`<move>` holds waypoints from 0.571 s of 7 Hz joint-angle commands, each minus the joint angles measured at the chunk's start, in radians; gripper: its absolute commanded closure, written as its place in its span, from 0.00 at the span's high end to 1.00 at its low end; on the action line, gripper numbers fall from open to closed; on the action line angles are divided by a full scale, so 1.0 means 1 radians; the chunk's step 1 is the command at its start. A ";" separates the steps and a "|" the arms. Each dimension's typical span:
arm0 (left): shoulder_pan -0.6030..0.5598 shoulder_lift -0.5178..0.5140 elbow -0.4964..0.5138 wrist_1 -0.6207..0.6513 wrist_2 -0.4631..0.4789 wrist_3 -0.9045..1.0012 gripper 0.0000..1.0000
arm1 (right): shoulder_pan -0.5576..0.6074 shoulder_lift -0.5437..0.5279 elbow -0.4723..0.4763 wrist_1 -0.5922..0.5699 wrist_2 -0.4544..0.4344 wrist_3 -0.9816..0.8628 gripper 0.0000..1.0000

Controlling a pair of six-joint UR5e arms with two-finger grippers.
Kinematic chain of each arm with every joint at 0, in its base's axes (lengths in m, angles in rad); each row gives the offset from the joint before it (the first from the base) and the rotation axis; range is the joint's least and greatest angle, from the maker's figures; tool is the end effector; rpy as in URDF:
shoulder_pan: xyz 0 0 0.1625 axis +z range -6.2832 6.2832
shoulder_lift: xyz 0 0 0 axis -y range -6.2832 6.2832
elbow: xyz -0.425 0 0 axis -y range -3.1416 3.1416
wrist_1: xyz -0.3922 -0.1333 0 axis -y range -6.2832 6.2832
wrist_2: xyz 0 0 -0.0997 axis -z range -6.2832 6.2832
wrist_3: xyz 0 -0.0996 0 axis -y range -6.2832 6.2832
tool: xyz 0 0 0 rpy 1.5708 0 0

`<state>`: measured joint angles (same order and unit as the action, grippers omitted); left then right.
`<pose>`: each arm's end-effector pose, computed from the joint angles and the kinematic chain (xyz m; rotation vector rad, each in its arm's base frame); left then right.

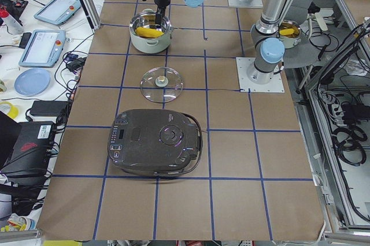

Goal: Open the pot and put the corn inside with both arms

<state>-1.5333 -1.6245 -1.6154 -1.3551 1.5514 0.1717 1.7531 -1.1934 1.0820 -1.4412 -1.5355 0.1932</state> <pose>-0.1155 -0.5285 0.4612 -0.2116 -3.1219 0.1860 0.2513 -0.6088 0.4999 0.0174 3.1100 0.0380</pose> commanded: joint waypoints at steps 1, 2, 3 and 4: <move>-0.041 0.049 0.099 -0.180 0.018 -0.093 1.00 | -0.104 -0.171 0.141 0.041 -0.006 -0.188 1.00; -0.041 0.058 0.097 -0.202 0.018 -0.097 1.00 | -0.107 -0.239 0.235 0.035 -0.006 -0.187 1.00; -0.041 0.070 0.098 -0.217 0.018 -0.100 1.00 | -0.104 -0.289 0.310 0.027 0.001 -0.187 0.98; -0.042 0.077 0.095 -0.219 0.016 -0.100 1.00 | -0.106 -0.298 0.359 -0.066 0.000 -0.192 1.00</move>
<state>-1.5738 -1.5581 -1.5202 -1.5624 1.5685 0.0755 1.6494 -1.4581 1.3666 -1.4341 -1.5367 0.0085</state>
